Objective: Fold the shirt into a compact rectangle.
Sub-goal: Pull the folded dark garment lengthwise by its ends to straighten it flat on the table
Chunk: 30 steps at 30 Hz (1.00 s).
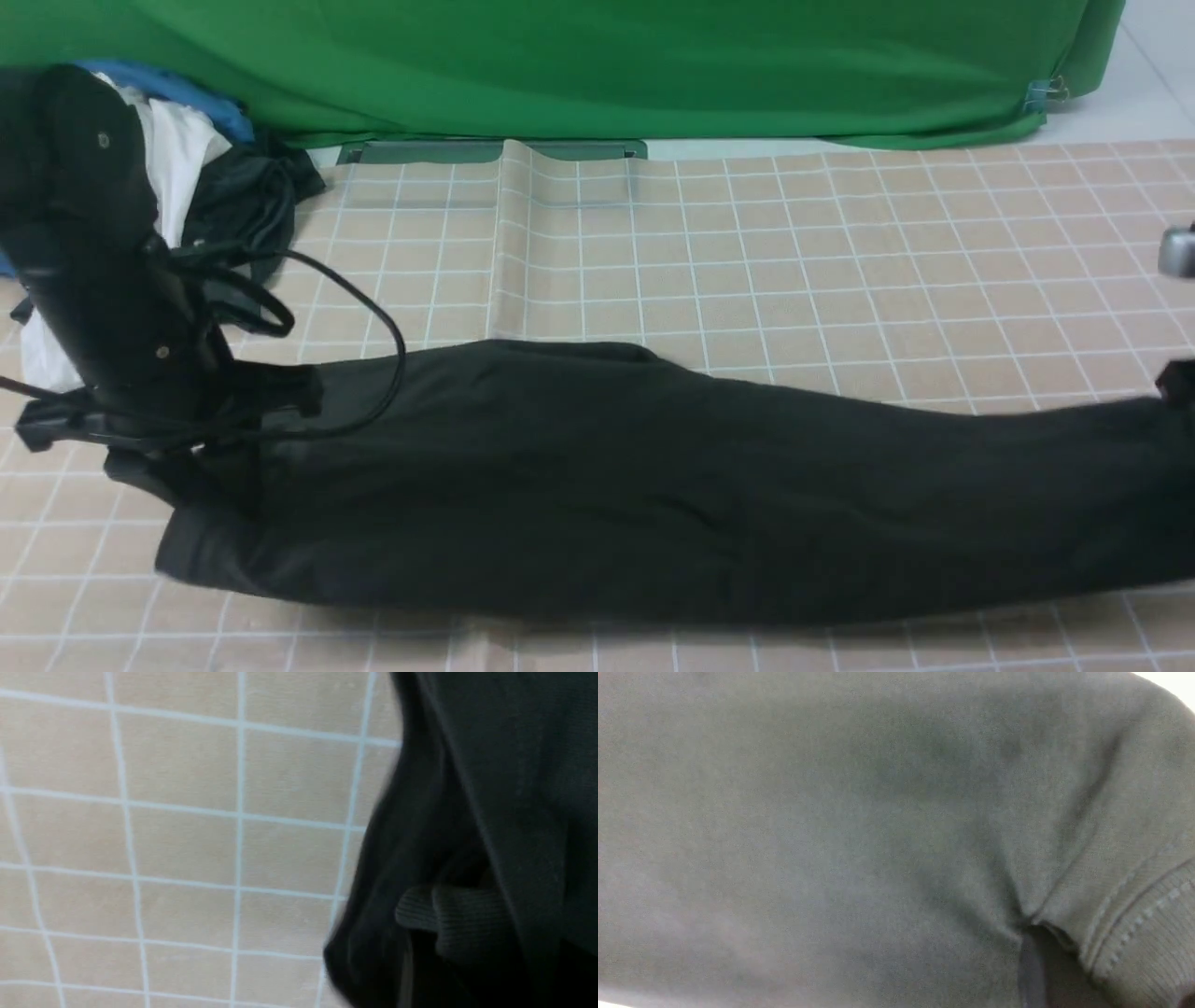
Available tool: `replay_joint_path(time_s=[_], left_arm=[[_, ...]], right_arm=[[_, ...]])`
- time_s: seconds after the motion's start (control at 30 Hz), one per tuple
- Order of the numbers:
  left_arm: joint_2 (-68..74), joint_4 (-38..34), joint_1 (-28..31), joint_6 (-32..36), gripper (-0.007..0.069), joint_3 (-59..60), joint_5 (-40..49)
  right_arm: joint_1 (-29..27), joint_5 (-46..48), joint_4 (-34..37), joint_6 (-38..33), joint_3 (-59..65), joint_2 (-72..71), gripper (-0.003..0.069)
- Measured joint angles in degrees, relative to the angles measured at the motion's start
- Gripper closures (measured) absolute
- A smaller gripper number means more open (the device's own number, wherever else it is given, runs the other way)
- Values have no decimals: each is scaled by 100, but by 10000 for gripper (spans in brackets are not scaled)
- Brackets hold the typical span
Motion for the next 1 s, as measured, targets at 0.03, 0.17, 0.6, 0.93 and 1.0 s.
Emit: replay_joint_path(time_s=[0.03,0.17,0.6,0.93,1.0], left_arm=[[-13,77,0,-29,475,-2,-8],[-80,159,0,-181,480,31,-14],[-122,11,0,-210,480,1118,-851],[-116,14,0,-759,477,1798,-859],[-116,77,0,-902,449,1804,-993]], right_arm=[[0,0,0,7,80,-57,596],[0,-21,0,104,317,-392,596],[0,-1320,-165,161,1525,-696,596],[0,-1555,-355,199,1742,-696,538],[0,-1614,-422,242,1742,-696,502]])
